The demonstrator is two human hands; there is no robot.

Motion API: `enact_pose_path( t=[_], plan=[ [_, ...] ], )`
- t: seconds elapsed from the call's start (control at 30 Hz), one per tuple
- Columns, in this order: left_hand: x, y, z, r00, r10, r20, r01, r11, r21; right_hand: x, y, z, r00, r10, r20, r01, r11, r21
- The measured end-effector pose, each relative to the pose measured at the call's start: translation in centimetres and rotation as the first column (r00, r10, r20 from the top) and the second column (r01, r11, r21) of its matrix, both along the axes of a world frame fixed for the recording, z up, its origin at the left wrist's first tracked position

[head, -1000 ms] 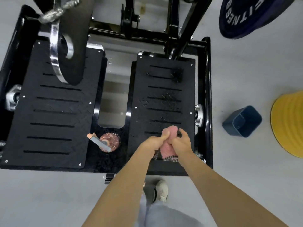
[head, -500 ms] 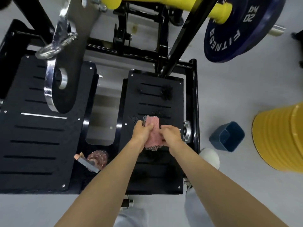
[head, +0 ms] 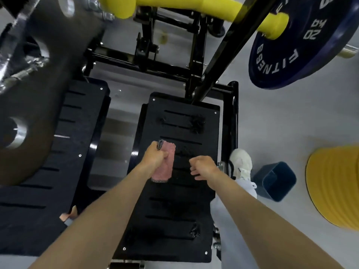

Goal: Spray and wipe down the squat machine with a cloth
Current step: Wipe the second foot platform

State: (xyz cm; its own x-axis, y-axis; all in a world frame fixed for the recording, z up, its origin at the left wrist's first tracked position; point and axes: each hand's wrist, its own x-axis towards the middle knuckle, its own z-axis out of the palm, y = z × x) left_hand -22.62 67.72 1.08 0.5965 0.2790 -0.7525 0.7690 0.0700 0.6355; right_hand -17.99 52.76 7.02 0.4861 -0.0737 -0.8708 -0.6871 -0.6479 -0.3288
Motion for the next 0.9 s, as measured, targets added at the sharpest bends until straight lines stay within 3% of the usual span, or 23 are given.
enact_pose_path(
  t=[0.3,0.37,0.5,0.73,0.9],
  plan=[
    [8.8,-0.4,-5.4,0.993,-0.105,-0.044,0.114,0.928,0.356,8.1,-2.5,-7.1,0.949,0.272,0.157,-0.259,0.961,-0.097],
    [11.0,-0.2,-5.8,0.993,-0.114,0.004,0.098,0.872,0.48,9.9,-3.2,-8.4,0.932,0.302,0.202,-0.284,0.952,-0.114],
    [15.2,0.2,-5.9,0.957,-0.289,0.016,0.197,0.691,0.695,13.3,-3.7,-10.9,0.928,0.273,0.255,-0.244,0.96,-0.14],
    [20.4,2.0,-8.4,0.948,-0.319,0.011,0.156,0.491,0.857,17.3,-2.2,-13.9,0.909,0.336,0.248,-0.281,0.931,-0.234],
    [23.1,3.7,-10.0,0.942,-0.309,-0.13,0.256,0.41,0.875,19.2,-1.0,-14.8,0.855,0.44,0.274,-0.344,0.877,-0.336]
  ],
)
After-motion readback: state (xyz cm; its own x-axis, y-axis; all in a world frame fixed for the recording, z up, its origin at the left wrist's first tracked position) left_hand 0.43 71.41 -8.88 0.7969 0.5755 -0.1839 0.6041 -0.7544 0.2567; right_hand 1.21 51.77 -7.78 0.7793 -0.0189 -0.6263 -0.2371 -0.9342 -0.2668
